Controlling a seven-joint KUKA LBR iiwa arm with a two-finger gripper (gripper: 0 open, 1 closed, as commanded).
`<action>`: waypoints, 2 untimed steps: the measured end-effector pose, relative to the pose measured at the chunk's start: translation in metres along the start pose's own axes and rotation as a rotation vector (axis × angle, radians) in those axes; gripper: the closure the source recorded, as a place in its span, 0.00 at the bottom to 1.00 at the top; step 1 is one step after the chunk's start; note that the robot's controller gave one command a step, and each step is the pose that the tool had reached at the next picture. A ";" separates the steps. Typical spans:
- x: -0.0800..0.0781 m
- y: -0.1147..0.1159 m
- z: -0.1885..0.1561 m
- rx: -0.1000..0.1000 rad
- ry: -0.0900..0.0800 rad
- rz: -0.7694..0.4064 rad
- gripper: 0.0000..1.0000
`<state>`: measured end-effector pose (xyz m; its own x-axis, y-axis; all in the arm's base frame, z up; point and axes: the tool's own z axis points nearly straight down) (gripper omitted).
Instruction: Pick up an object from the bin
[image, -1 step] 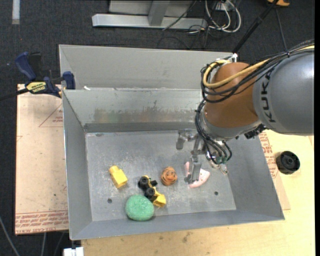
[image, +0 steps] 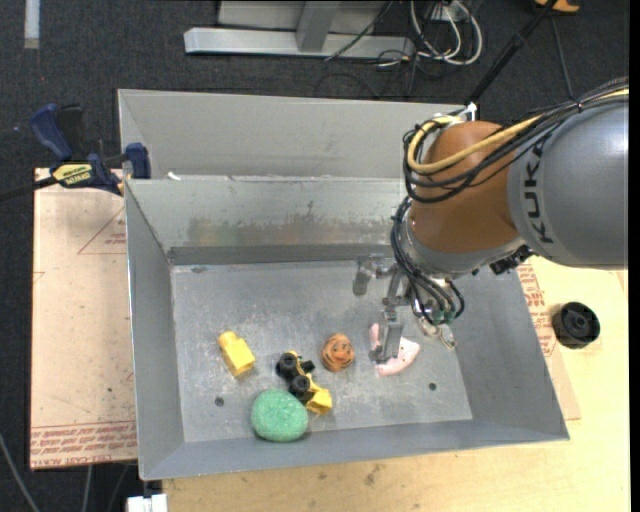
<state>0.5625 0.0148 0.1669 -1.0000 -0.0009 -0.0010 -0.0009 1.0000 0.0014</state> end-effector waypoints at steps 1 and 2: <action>-0.002 0.019 0.040 0.001 -0.008 -0.050 0.00; 0.017 0.026 0.089 -0.001 -0.001 -0.081 0.00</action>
Offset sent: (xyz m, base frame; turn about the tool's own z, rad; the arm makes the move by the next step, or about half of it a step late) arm -0.0220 0.0248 -0.0969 -0.0861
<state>0.5459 0.0407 0.0784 -0.9966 -0.0820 -0.0021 -0.0820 0.9966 0.0019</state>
